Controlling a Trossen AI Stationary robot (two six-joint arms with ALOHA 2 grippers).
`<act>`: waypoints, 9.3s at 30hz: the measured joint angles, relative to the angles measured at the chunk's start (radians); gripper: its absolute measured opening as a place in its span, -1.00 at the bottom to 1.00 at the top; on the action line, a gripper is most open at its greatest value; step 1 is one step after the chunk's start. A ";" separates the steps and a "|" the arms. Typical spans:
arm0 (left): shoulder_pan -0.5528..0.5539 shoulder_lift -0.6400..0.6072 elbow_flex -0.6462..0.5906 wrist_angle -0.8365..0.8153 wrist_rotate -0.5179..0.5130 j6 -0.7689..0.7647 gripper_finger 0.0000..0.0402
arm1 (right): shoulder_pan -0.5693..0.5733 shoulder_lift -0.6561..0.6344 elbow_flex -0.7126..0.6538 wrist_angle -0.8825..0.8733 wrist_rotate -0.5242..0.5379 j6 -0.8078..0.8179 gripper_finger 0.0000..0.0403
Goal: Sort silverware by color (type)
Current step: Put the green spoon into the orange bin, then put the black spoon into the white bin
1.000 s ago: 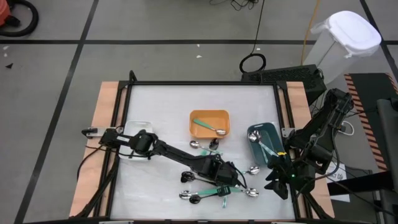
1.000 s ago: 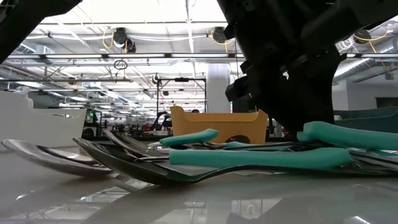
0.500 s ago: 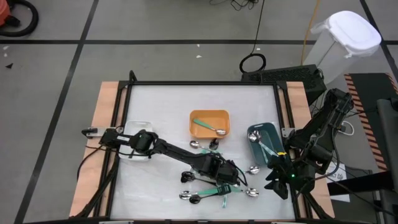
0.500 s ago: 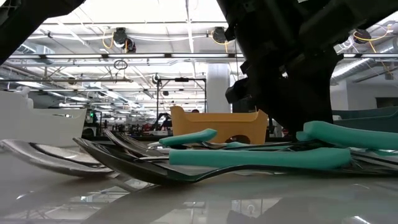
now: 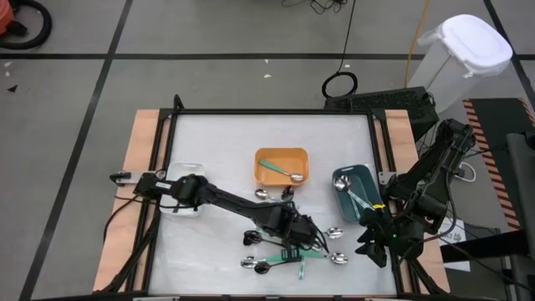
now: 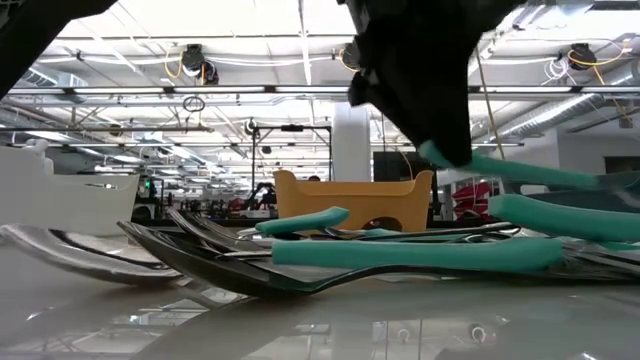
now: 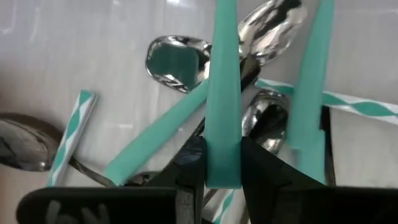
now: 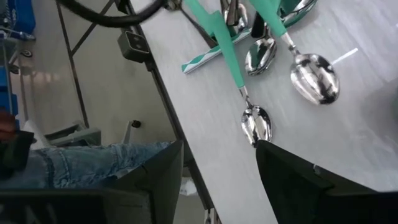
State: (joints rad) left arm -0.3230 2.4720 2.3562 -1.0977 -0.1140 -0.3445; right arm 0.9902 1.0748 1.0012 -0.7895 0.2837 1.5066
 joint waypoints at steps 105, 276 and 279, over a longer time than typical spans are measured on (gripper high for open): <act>0.411 -0.383 0.000 -0.474 -0.137 0.878 -0.64 | 0.000 0.000 0.000 0.007 0.079 -0.050 -0.03; -0.027 0.113 -0.004 -0.067 0.171 0.190 -0.47 | -0.032 -0.139 -0.001 -0.161 -0.106 -0.270 -0.03; -0.028 0.114 -0.004 -0.065 0.171 0.232 -0.64 | -0.032 -0.139 -0.001 -0.162 -0.106 -0.270 -0.03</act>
State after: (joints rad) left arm -0.3508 2.5862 2.3524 -1.1626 0.0571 -0.1124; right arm 0.9577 0.9360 1.0004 -0.9511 0.1780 1.2369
